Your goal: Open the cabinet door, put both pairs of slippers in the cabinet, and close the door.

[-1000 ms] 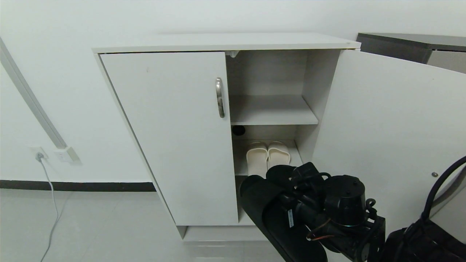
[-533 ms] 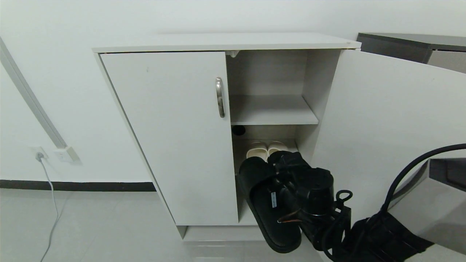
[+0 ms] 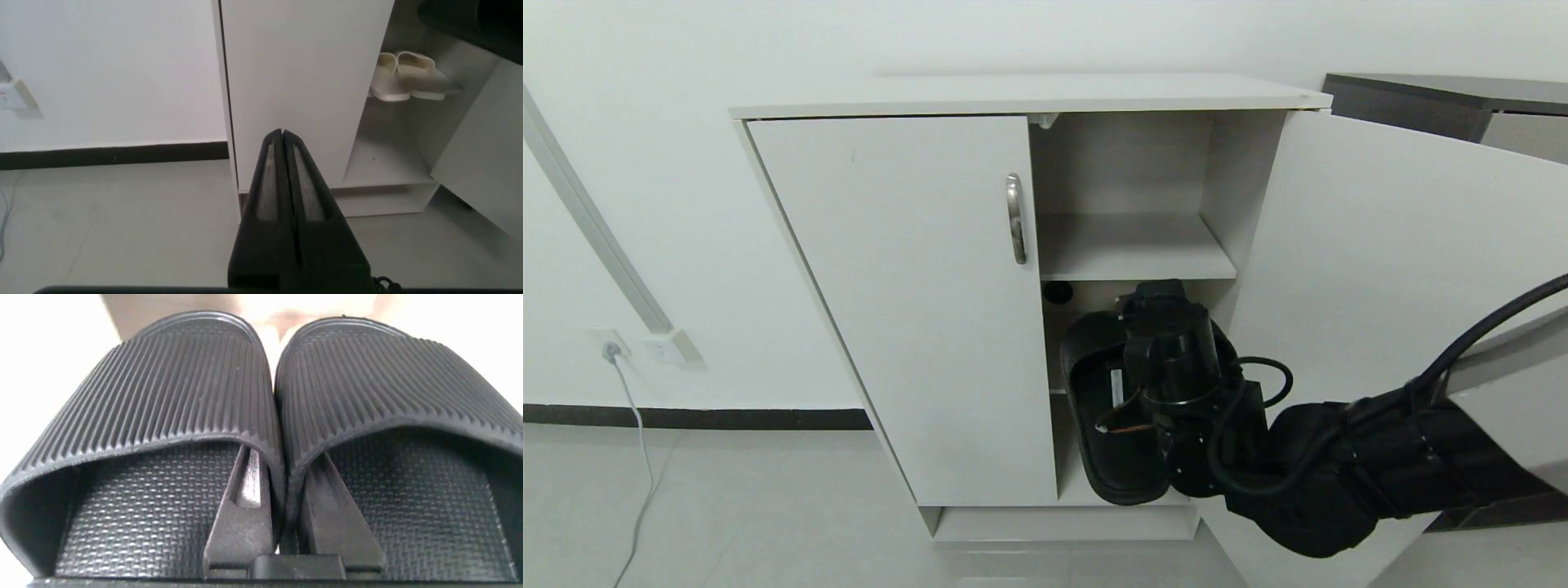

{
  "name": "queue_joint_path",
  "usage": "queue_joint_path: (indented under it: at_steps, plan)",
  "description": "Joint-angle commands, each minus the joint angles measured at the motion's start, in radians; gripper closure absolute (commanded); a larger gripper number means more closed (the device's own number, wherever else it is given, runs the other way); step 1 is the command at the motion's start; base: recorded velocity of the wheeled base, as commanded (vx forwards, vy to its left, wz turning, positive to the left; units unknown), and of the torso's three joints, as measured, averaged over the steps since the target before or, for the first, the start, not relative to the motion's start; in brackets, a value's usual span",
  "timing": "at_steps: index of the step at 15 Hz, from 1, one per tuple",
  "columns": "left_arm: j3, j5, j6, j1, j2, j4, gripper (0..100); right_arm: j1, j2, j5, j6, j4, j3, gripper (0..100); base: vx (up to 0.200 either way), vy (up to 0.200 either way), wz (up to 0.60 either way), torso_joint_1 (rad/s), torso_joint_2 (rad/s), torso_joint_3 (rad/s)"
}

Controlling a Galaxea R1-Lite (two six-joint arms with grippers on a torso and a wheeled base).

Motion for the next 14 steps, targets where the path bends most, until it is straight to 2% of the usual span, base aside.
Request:
queue_joint_path:
  at_steps: [1, 5, 13, 14]
  plan:
    - [0.000, 0.000, 0.000, 0.000, 0.000, 0.000, 100, 0.000, -0.019, -0.024, 0.027, 0.102, -0.141, 100, 0.000, 0.000, 0.00, 0.000, 0.00, 0.000]
    - [0.000, 0.000, 0.000, 0.000, 0.000, 0.000, 100, -0.028, -0.016, -0.024, 0.027, 0.211, -0.264, 100, 0.000, 0.000, 0.00, 0.000, 0.00, 0.000]
    - [0.000, 0.000, 0.000, 0.000, 0.000, 0.000, 100, -0.042, 0.004, -0.022, 0.029, 0.214, -0.285, 100, 0.000, 0.000, 0.00, 0.000, 0.00, 0.000]
    - [0.000, 0.000, -0.001, 0.000, 0.000, 0.000, 100, -0.042, 0.006, -0.022, 0.030, 0.214, -0.285, 100, 0.200, 0.000, 0.00, 0.002, 0.00, 0.002]
